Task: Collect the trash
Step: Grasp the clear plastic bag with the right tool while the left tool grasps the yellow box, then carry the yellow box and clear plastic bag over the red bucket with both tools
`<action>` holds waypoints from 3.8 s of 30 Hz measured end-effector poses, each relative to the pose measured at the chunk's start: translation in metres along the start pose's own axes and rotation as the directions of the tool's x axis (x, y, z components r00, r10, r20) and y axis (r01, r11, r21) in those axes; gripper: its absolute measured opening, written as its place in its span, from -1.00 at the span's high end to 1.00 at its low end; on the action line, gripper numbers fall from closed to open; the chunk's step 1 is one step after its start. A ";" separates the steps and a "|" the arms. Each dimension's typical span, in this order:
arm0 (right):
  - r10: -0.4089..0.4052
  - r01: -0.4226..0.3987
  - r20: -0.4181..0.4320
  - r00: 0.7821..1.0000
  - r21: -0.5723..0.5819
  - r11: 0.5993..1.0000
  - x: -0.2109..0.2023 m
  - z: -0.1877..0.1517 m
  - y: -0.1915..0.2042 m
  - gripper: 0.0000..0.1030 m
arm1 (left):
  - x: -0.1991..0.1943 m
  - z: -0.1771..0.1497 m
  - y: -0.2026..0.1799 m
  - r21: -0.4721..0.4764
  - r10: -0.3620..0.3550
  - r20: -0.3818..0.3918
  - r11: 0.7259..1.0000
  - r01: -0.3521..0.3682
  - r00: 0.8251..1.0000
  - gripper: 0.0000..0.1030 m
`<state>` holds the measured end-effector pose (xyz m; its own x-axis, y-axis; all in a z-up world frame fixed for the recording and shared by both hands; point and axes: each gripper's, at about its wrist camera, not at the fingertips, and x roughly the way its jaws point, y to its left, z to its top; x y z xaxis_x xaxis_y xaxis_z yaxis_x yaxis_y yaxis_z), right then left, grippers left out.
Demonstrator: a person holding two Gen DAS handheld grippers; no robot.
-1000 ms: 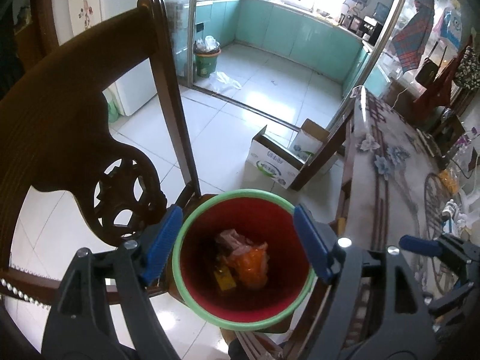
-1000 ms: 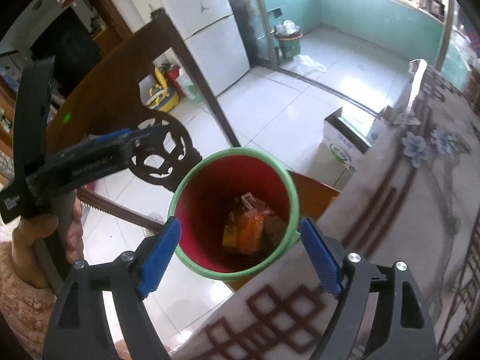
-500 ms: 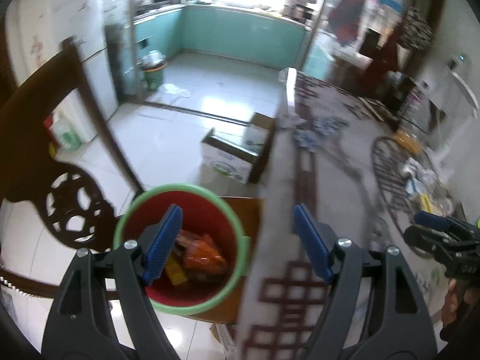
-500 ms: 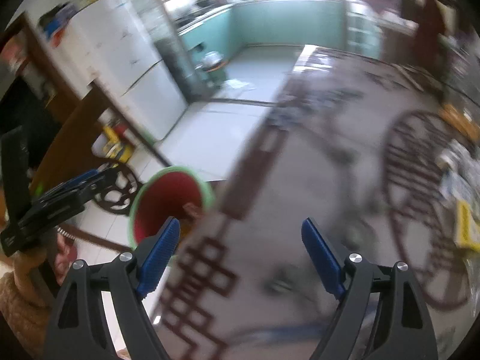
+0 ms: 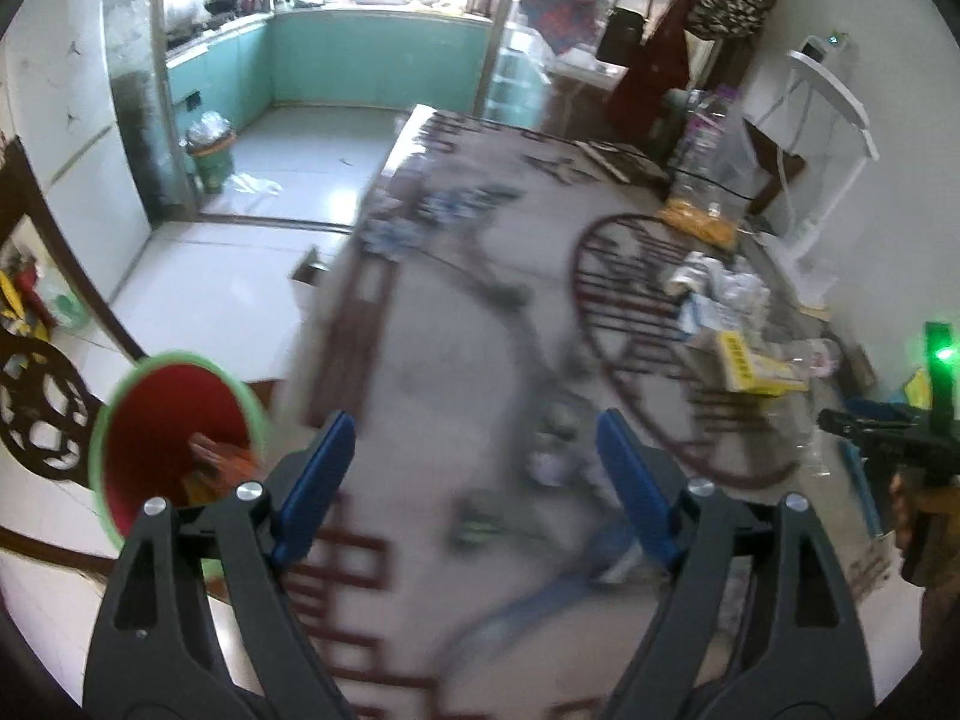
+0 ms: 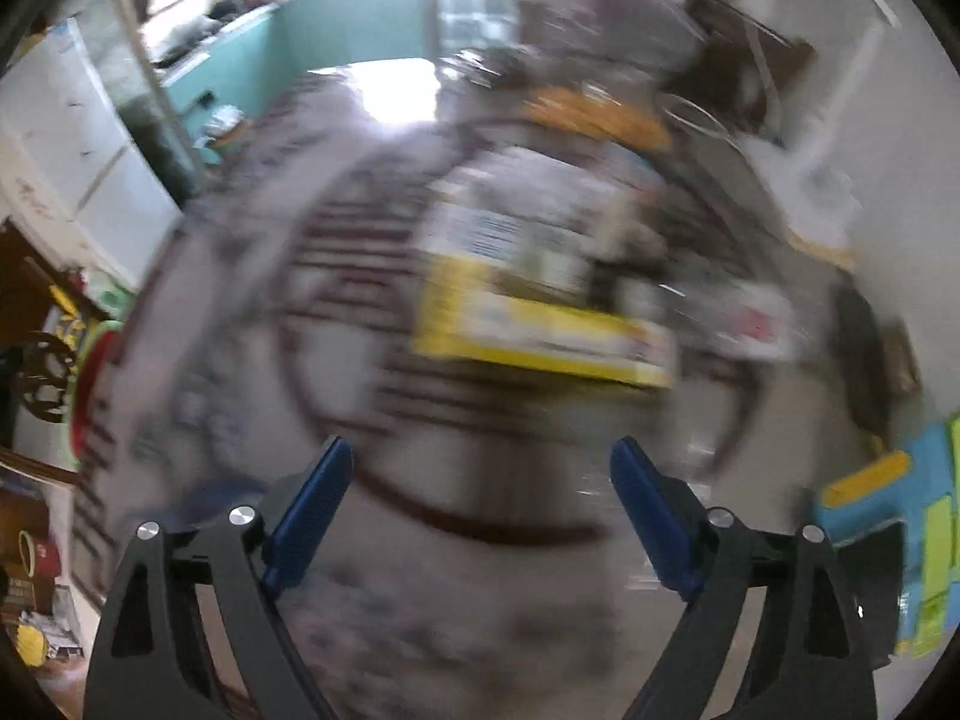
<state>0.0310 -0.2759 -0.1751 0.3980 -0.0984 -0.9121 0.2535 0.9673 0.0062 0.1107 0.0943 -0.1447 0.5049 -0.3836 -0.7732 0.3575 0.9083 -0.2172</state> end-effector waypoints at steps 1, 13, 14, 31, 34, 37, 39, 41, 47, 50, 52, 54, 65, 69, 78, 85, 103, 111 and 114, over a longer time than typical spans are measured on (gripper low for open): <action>0.004 -0.004 -0.032 0.999 0.007 1.000 0.008 -0.002 -0.017 -0.74 | 0.003 -0.002 -0.012 -0.009 -0.017 -0.007 1.000 0.017 1.000 -0.56; 0.131 -0.139 -0.174 0.976 -0.031 0.990 0.078 -0.013 -0.059 -0.27 | 0.056 0.000 -0.168 0.153 -0.151 -0.124 0.974 0.169 0.981 -0.65; 0.146 -0.153 -0.173 0.974 -0.033 0.988 0.076 -0.016 -0.061 -0.05 | 0.061 0.001 -0.179 0.202 -0.153 -0.134 0.963 0.178 0.979 -0.68; 0.197 -0.207 0.065 0.978 0.338 0.918 0.014 -0.030 -0.176 0.14 | 0.195 -0.010 -0.344 0.888 -0.026 -0.307 0.353 0.296 0.951 -0.82; 0.205 -0.211 0.056 0.977 0.367 0.906 0.019 -0.028 -0.180 0.12 | 0.218 -0.016 -0.352 0.890 0.009 -0.352 0.312 0.332 0.936 -0.72; 0.218 -0.219 0.046 0.975 0.379 0.899 0.025 -0.030 -0.180 0.09 | 0.228 -0.016 -0.355 0.889 -0.004 -0.358 0.304 0.343 0.934 -0.60; 0.224 -0.223 0.043 0.974 0.386 0.895 0.028 -0.031 -0.178 0.09 | 0.228 -0.011 -0.356 0.881 -0.033 -0.356 0.321 0.347 0.934 -0.34; 0.227 -0.227 0.045 0.973 0.388 0.893 0.029 -0.031 -0.175 0.09 | 0.227 -0.004 -0.357 0.870 -0.052 -0.362 0.341 0.357 0.931 0.28; 0.233 -0.243 0.072 0.970 0.365 0.899 0.020 -0.025 -0.163 0.09 | 0.225 -0.002 -0.353 0.844 -0.073 -0.365 0.395 0.362 0.928 0.46; 0.231 -0.253 0.102 0.968 0.355 0.900 0.011 -0.019 -0.155 0.08 | 0.206 0.008 -0.343 0.785 -0.127 -0.356 0.496 0.370 0.926 0.47; 0.234 -0.263 0.126 0.964 0.346 0.900 0.005 -0.014 -0.149 0.08 | 0.191 0.016 -0.332 0.737 -0.165 -0.340 0.565 0.371 0.926 0.47; 0.239 -0.276 0.149 0.960 0.330 0.903 -0.003 -0.009 -0.139 0.08 | 0.174 0.024 -0.320 0.695 -0.178 -0.292 0.635 0.336 0.940 0.47; 0.294 -0.335 0.238 0.926 0.159 0.928 -0.040 0.016 -0.058 0.09 | 0.071 0.040 -0.245 0.428 -0.136 -0.079 0.890 0.157 0.988 0.47; 0.322 -0.351 0.237 0.916 0.088 0.932 -0.047 0.022 -0.026 0.10 | 0.041 0.032 -0.216 0.349 -0.091 -0.034 0.932 0.097 0.995 0.47; 0.362 -0.360 0.216 0.907 -0.048 0.932 -0.053 0.027 0.032 0.16 | 0.005 0.022 -0.159 0.223 -0.019 0.035 0.975 0.011 0.999 0.47; 0.381 -0.370 0.204 0.902 -0.092 0.924 -0.055 0.025 0.063 0.17 | -0.011 0.016 -0.128 0.179 0.020 0.056 0.983 -0.029 0.998 0.47; 0.367 -0.347 0.197 0.909 -0.128 0.929 -0.057 0.029 0.143 0.17 | -0.034 0.023 -0.049 0.136 0.035 0.090 0.990 -0.047 0.995 0.46; 0.357 -0.335 0.188 0.915 -0.138 0.932 -0.056 0.033 0.184 0.17 | -0.036 0.029 -0.008 0.118 0.030 0.087 0.992 -0.041 0.996 0.46; 0.354 -0.332 0.181 0.918 -0.143 0.932 -0.054 0.034 0.200 0.17 | -0.037 0.031 0.008 0.109 0.033 0.084 0.993 -0.042 0.996 0.46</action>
<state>0.0898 -0.0855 -0.1112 0.6143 0.2102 -0.7606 -0.0220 0.9681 0.2498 0.1194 0.1109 -0.0996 0.5807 -0.3663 -0.7270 0.4195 0.9000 -0.1184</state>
